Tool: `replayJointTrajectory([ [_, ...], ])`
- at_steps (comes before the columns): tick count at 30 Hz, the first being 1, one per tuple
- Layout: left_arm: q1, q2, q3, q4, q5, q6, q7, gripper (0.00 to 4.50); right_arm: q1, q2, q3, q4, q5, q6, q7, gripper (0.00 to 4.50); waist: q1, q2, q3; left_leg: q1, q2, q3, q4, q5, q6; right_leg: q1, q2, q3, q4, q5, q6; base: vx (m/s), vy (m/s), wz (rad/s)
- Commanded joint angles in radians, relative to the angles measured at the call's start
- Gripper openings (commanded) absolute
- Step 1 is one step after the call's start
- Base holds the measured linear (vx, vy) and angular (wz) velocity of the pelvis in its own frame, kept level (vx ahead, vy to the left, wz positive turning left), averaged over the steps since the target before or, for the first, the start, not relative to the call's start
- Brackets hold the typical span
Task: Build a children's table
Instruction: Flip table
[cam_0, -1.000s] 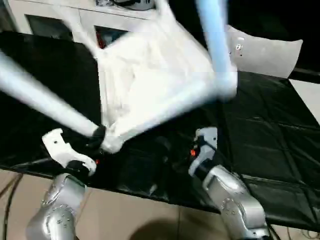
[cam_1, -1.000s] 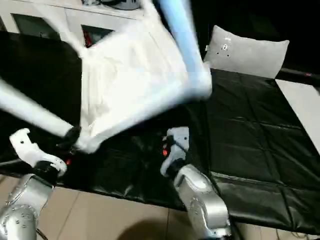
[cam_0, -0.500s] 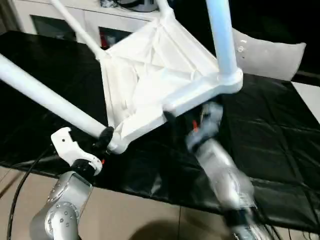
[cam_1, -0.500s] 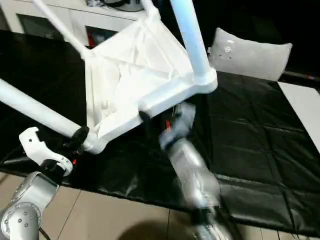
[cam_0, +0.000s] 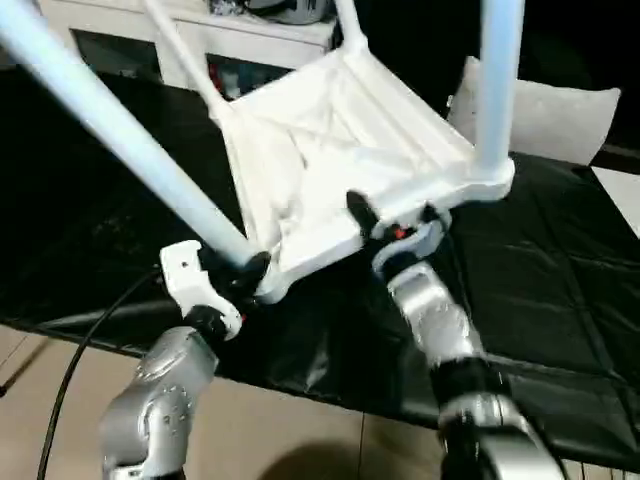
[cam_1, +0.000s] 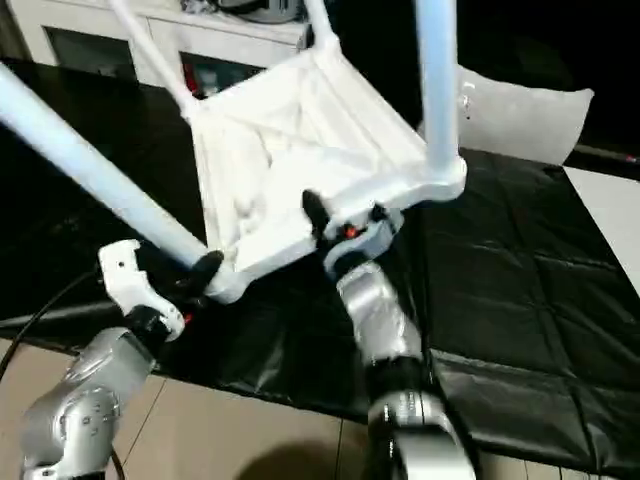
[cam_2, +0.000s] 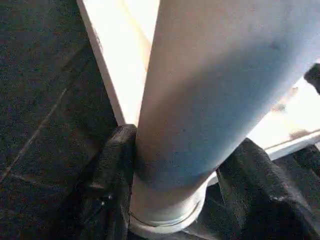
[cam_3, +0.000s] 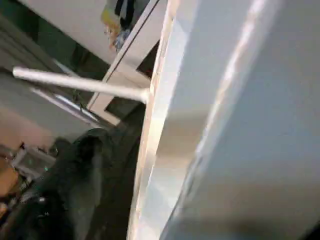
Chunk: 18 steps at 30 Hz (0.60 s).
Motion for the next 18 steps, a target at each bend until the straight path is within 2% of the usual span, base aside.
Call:
replayJointTrajectory([
  [1, 0.032, -0.016, -0.066, 0.071, -0.020, 0.046, -0.041, 2.11, -0.147, 0.220, -0.018, -0.001, 0.038, -0.025, 0.017, 4.01, -0.003, 0.001, -0.047, -0.021, 0.015, 0.016, -0.082, -0.058, 0.020, 0.056, -0.052, 0.053, -0.055, -0.193, -0.110, 0.000, 0.000, 0.00],
  [2, 0.036, -0.010, -0.071, 0.069, -0.013, 0.043, -0.046, 2.11, -0.158, 0.220, -0.026, 0.011, 0.048, -0.022, 0.021, 3.89, -0.004, -0.003, -0.048, -0.021, 0.015, 0.016, -0.082, -0.056, 0.022, 0.056, -0.052, 0.052, -0.055, -0.193, -0.110, 0.000, 0.000, 0.00],
  [8, 0.049, 0.016, -0.094, 0.063, 0.006, 0.040, -0.075, 2.10, -0.207, 0.216, -0.073, 0.066, 0.111, -0.001, 0.044, 3.31, -0.004, -0.001, -0.049, -0.022, 0.015, 0.017, -0.081, -0.048, 0.037, 0.055, -0.051, 0.051, -0.052, -0.184, -0.123, 0.000, 0.000, 0.00],
  [10, 0.051, 0.026, -0.099, 0.062, 0.007, 0.042, -0.084, 2.10, -0.223, 0.208, -0.083, 0.089, 0.136, 0.003, 0.061, 3.26, -0.005, -0.002, -0.050, -0.023, 0.016, 0.017, -0.080, -0.036, 0.039, 0.055, -0.051, 0.051, -0.049, -0.168, -0.130, 0.000, 0.000, 0.00],
  [14, 0.050, 0.035, -0.097, 0.065, 0.009, 0.042, -0.094, 2.10, -0.223, 0.199, -0.081, 0.092, 0.148, 0.021, 0.082, 2.91, -0.005, -0.003, -0.051, -0.023, 0.014, 0.019, -0.078, -0.030, 0.044, 0.055, -0.050, 0.052, -0.048, -0.161, -0.134, 0.000, 0.000, 0.00],
  [17, 0.051, 0.048, -0.097, 0.068, 0.017, 0.042, -0.104, 2.10, -0.225, 0.195, -0.081, 0.097, 0.157, 0.021, 0.089, 2.83, -0.004, -0.003, -0.050, -0.024, 0.014, 0.020, -0.078, -0.027, 0.045, 0.054, -0.050, 0.052, -0.047, -0.159, -0.138, 0.000, 0.000, 0.00],
  [18, 0.051, 0.052, -0.098, 0.069, 0.017, 0.040, -0.107, 2.10, -0.228, 0.193, -0.084, 0.102, 0.161, 0.022, 0.093, 2.60, -0.004, -0.004, -0.049, -0.023, 0.014, 0.021, -0.078, -0.037, 0.045, 0.053, -0.050, 0.053, -0.048, -0.170, -0.136, 0.000, 0.000, 0.00],
])
